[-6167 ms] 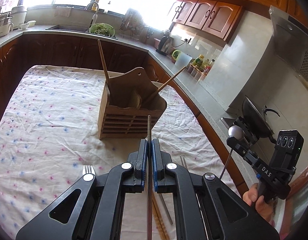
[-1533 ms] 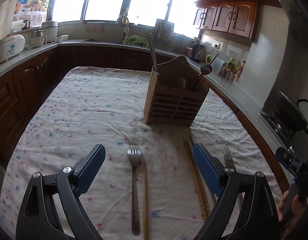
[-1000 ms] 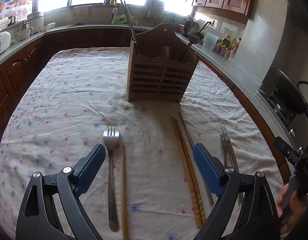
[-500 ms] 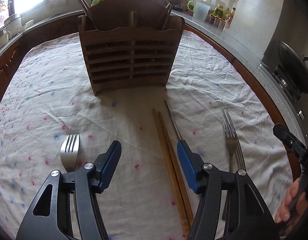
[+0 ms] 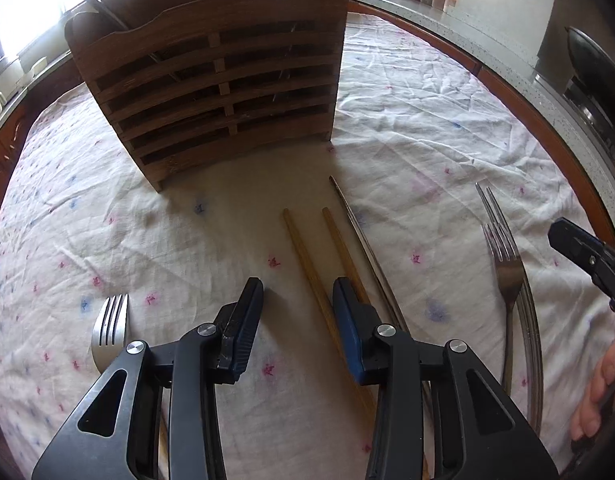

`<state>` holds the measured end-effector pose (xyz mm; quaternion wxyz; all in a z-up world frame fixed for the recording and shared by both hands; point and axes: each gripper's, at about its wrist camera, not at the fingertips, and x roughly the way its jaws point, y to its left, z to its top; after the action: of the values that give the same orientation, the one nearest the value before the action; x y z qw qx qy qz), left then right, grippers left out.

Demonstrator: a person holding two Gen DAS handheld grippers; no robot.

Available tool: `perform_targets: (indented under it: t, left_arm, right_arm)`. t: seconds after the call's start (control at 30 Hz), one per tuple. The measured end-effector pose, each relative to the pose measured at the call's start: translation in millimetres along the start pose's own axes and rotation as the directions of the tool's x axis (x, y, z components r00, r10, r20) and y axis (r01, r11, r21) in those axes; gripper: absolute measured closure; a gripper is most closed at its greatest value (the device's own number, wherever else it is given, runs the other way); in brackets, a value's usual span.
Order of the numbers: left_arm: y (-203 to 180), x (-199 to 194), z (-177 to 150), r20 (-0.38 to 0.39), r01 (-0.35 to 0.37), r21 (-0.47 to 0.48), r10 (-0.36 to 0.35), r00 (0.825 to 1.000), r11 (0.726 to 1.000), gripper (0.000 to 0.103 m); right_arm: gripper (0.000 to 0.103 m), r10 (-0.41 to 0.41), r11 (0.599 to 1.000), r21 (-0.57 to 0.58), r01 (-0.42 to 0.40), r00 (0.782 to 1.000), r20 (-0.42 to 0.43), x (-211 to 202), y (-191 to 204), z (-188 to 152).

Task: Organize utensils
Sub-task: 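Close the left tool on a wooden chopstick while the right tool grasps a metal stick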

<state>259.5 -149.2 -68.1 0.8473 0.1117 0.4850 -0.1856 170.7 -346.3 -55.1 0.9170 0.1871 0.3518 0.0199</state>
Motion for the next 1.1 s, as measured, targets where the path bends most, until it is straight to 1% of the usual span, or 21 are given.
perform_targets:
  t: [0.1,0.13,0.17,0.23,0.37,0.47,0.57,0.63,0.7,0.77,0.8,0.9,0.93,1.0,1.1]
  left_arm:
    - [4.6,-2.5,-1.3,-0.018,0.024,0.007,-0.023,1.000,1.000,0.070]
    - [6.1,-2.6,-0.5,-0.023,0.030,0.009,-0.030,0.999,1.000,0.070]
    - [5.9,-1.5,0.6,-0.026,0.033,0.014,-0.032,0.999,0.999,0.070]
    - [6.9,0.4,3.9,-0.029,0.025,0.020,-0.025,0.999,0.999,0.070]
    - [5.7,6.0,12.3,-0.036,0.030,0.023,-0.029,0.999,0.999,0.070]
    - [3.9,7.5,15.4,-0.032,0.052,0.030,-0.051,0.998,0.998,0.071]
    - [3.3,6.8,13.5,-0.033,0.059,0.065,-0.057,0.998,0.996,0.072]
    - [4.9,7.4,15.5,-0.044,0.070,0.067,-0.067,0.997,0.995,0.072]
    - [1.9,9.8,19.2,-0.043,0.060,0.078,-0.057,0.997,0.995,0.072]
    - [-6.0,14.0,22.4,-0.022,0.046,0.094,-0.044,0.999,0.994,0.072]
    - [-7.9,14.4,22.6,-0.013,0.045,0.099,-0.043,0.999,0.994,0.074]
    - [-7.0,14.2,21.8,0.007,0.064,0.106,-0.065,0.998,0.992,0.085]
    - [-6.2,13.9,21.7,0.009,0.063,0.110,-0.064,0.998,0.992,0.090]
    - [-4.4,13.0,22.6,-0.010,0.070,0.119,-0.070,0.998,0.990,0.092]
    - [-3.1,12.7,25.7,-0.059,0.077,0.125,-0.070,0.996,0.989,0.091]
  right_arm:
    - [0.071,0.001,1.000,-0.008,-0.002,0.999,-0.034,11.0,0.1,0.4]
    - [0.073,-0.004,1.000,-0.016,0.003,0.999,-0.045,15.0,0.7,0.6]
    - [0.074,-0.009,1.000,-0.024,0.008,0.998,-0.056,19.2,1.2,1.1]
    - [0.081,-0.024,0.999,-0.039,0.022,0.997,-0.076,27.6,2.8,2.6]
    - [0.087,-0.079,0.995,-0.068,0.072,0.992,-0.103,42.9,2.9,7.8]
    - [0.088,-0.092,0.993,-0.090,0.082,0.989,-0.115,50.9,4.5,12.6]
    - [0.087,-0.126,0.983,-0.149,0.107,0.984,-0.127,58.3,11.0,16.6]
    - [0.087,-0.145,0.975,-0.192,0.116,0.979,-0.146,60.6,14.6,17.9]
    - [0.087,-0.160,0.966,-0.230,0.121,0.974,-0.162,64.7,17.8,20.4]
    - [0.087,-0.172,0.958,-0.258,0.125,0.970,-0.171,69.4,20.9,23.8]
    - [0.087,-0.178,0.955,-0.265,0.130,0.969,-0.169,70.9,22.3,24.1]
    - [0.088,-0.201,0.941,-0.302,0.150,0.968,-0.147,72.1,27.8,20.5]
    - [0.089,-0.190,0.946,-0.290,0.142,0.971,-0.146,71.6,25.6,20.9]
    - [0.094,-0.170,0.957,-0.260,0.127,0.974,-0.152,70.1,20.3,23.3]
    - [0.096,-0.158,0.965,-0.235,0.117,0.974,-0.164,69.4,17.8,25.3]
